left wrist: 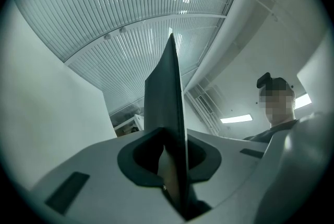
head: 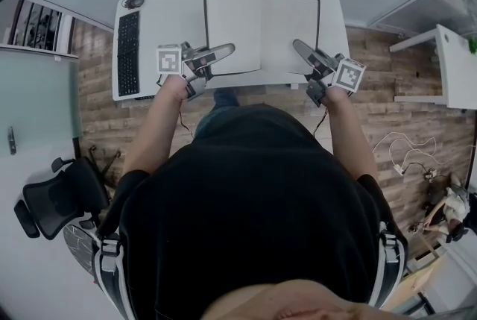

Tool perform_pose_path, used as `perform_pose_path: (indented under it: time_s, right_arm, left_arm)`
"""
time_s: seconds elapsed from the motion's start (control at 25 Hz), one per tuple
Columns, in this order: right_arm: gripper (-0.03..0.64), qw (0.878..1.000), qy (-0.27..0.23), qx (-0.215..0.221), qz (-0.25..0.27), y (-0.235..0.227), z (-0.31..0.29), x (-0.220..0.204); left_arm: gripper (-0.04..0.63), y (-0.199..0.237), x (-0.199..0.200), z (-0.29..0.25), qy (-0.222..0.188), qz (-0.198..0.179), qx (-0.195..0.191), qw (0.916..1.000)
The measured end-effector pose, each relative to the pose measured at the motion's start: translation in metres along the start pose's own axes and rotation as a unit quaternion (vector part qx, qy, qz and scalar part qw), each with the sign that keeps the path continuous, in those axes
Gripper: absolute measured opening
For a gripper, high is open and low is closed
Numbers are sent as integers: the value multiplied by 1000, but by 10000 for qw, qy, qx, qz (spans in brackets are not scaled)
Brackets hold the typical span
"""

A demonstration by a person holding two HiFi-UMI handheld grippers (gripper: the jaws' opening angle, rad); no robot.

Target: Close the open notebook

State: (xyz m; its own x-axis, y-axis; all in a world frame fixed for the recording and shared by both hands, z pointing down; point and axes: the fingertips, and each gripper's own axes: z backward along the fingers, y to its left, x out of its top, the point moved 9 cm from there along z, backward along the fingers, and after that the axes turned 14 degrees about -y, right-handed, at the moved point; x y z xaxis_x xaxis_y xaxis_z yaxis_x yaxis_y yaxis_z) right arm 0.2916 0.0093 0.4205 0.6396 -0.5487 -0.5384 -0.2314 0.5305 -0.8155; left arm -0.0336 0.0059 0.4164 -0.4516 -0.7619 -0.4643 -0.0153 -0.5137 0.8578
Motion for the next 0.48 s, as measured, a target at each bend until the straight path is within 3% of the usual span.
perform_pose_path:
  time_s: [0.48]
  right_arm:
    - [61, 9998, -110, -173, 90, 0, 3, 0]
  left_arm:
    - [61, 11, 9, -7, 233, 95, -236, 9994]
